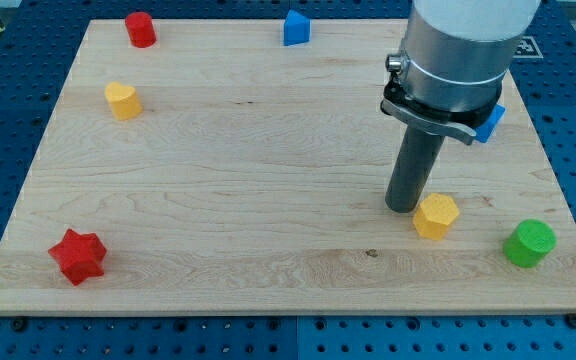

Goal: Place the red star close to the yellow hexagon

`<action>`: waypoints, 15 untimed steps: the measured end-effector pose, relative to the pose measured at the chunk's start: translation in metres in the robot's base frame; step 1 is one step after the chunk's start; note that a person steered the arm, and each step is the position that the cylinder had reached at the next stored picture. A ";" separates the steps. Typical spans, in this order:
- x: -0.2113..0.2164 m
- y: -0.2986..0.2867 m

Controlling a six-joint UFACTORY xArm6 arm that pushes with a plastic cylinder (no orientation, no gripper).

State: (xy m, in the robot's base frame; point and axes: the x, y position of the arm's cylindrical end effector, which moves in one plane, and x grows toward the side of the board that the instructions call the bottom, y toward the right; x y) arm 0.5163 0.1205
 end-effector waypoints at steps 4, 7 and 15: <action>0.033 -0.011; 0.012 -0.314; 0.050 -0.289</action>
State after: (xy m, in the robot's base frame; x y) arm 0.5661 -0.1684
